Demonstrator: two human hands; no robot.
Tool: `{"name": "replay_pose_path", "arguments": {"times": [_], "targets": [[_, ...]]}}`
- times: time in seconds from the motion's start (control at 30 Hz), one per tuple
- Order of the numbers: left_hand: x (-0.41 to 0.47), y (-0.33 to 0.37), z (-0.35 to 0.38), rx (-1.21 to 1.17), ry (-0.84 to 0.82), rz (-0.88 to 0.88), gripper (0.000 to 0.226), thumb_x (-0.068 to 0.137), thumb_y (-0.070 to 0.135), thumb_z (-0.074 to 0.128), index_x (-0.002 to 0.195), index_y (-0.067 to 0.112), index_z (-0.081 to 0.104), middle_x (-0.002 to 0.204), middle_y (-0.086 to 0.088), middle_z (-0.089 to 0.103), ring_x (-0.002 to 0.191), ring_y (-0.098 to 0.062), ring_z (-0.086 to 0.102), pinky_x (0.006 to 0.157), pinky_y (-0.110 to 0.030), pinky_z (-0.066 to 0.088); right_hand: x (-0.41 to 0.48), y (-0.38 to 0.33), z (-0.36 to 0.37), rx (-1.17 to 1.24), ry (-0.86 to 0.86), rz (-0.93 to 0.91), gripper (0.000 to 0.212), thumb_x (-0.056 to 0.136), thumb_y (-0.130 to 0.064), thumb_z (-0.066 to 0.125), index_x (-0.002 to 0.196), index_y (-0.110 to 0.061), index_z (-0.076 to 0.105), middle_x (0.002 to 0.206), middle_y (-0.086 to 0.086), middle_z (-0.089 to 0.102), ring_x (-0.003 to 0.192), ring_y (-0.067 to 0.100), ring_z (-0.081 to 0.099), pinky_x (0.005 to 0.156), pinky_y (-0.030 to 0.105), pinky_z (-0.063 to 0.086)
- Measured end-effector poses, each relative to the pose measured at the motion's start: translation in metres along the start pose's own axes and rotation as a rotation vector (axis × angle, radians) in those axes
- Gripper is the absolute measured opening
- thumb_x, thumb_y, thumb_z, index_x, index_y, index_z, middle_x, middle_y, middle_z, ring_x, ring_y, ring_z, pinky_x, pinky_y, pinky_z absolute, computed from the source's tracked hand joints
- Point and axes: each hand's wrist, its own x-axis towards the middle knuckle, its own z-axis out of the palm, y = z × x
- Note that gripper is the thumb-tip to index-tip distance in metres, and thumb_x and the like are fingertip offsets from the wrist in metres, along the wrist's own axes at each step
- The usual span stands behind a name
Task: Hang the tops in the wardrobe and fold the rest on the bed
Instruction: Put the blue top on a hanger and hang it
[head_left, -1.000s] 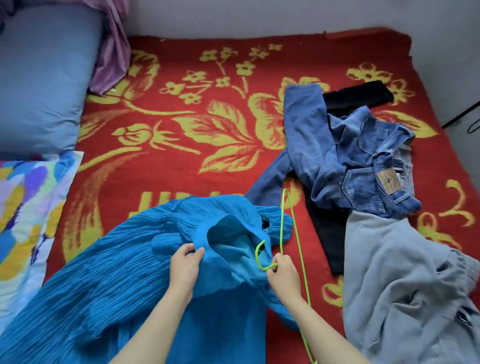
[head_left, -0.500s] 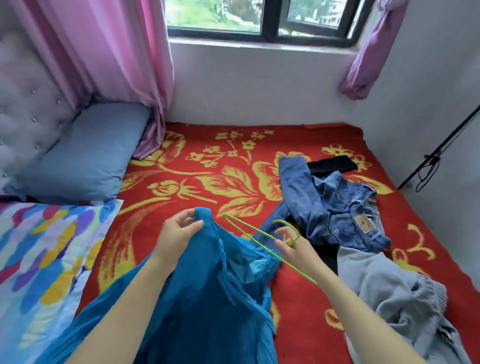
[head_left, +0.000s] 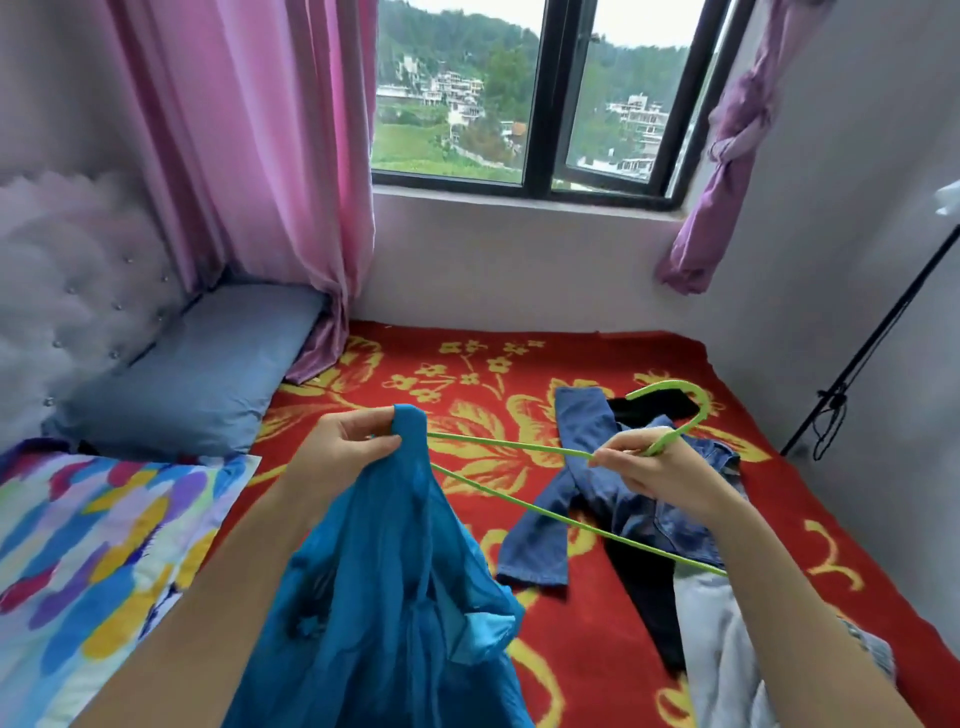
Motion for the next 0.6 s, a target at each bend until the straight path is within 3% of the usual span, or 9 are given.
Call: {"name": "replay_pose_path", "arguments": {"times": [0.1,0.2,0.33,0.4,0.47,0.5,0.53,0.6], "targets": [[-0.003,0.008,-0.019,-0.065,0.099,0.015,0.029,0.086,-0.002,0.059,0.102,0.02,0.067,0.1,-0.002,0.069,0.089,-0.019,0.064,0.077,-0.026,0.053,0.002,-0.006,-0.006,0.044,0.028,0.004,0.021,0.086,0.005,0.057,0.069,-0.002,0.065,0.038,-0.008,0.034,0.032,0.002,0.024,0.034,0.011,0.02],[-0.009,0.014,-0.032,-0.128,0.11,0.016,0.028,0.085,-0.004,0.059,0.103,0.016,0.068,0.093,-0.001,0.071,0.08,-0.015,0.066,0.067,-0.019,0.055,0.003,-0.014,-0.007,0.045,-0.028,0.003,0.018,0.087,0.006,0.055,0.072,0.002,0.064,0.037,-0.007,0.033,0.032,0.002,0.025,0.034,0.011,0.021],[-0.021,0.022,-0.031,-0.036,-0.056,0.009,0.03,0.075,-0.004,0.071,0.094,0.02,0.074,0.083,0.005,0.073,0.075,-0.009,0.066,0.065,-0.015,0.053,0.014,-0.016,0.011,0.064,-0.054,-0.032,0.023,0.088,0.005,0.055,0.067,-0.003,0.063,0.039,-0.008,0.036,0.034,0.002,0.027,0.036,0.012,0.023],[-0.026,0.028,-0.027,0.229,-0.073,0.083,0.032,0.079,-0.002,0.069,0.1,0.023,0.071,0.087,0.01,0.071,0.077,-0.004,0.064,0.067,-0.011,0.049,0.022,-0.019,0.027,0.099,-0.069,-0.062,0.022,0.088,0.004,0.055,0.069,-0.004,0.064,0.037,-0.009,0.035,0.034,0.001,0.027,0.036,0.012,0.023],[-0.028,0.035,-0.024,0.802,0.048,0.175,0.024,0.086,0.017,0.065,0.105,0.03,0.07,0.097,0.011,0.068,0.083,-0.004,0.061,0.071,-0.014,0.045,0.027,-0.021,0.041,0.103,-0.09,-0.099,0.022,0.089,0.002,0.055,0.071,-0.006,0.065,0.036,-0.008,0.036,0.033,0.001,0.028,0.036,0.011,0.024],[-0.031,0.041,-0.023,1.155,0.171,0.206,0.02,0.086,0.032,0.063,0.106,0.032,0.07,0.101,0.008,0.066,0.09,-0.01,0.06,0.074,-0.022,0.044,0.029,-0.022,0.046,0.119,-0.094,-0.113,0.023,0.089,0.002,0.054,0.071,-0.007,0.065,0.035,-0.008,0.037,0.033,0.001,0.029,0.037,0.011,0.024],[-0.034,0.045,-0.024,1.427,0.299,0.252,0.023,0.082,0.043,0.066,0.101,0.031,0.07,0.098,0.004,0.064,0.094,-0.018,0.06,0.071,-0.027,0.045,0.03,-0.022,0.051,0.148,-0.092,-0.123,0.027,0.089,0.002,0.054,0.067,-0.008,0.066,0.035,-0.008,0.037,0.033,0.001,0.029,0.036,0.011,0.024],[-0.031,0.046,-0.03,1.578,0.361,0.404,0.032,0.061,0.045,0.081,0.076,0.018,0.071,0.074,-0.004,0.061,0.077,-0.031,0.06,0.056,-0.033,0.046,0.032,-0.022,0.061,0.209,-0.091,-0.154,0.036,0.087,-0.001,0.056,0.058,-0.019,0.068,0.036,-0.008,0.036,0.032,0.002,0.027,0.036,0.011,0.024]]}}
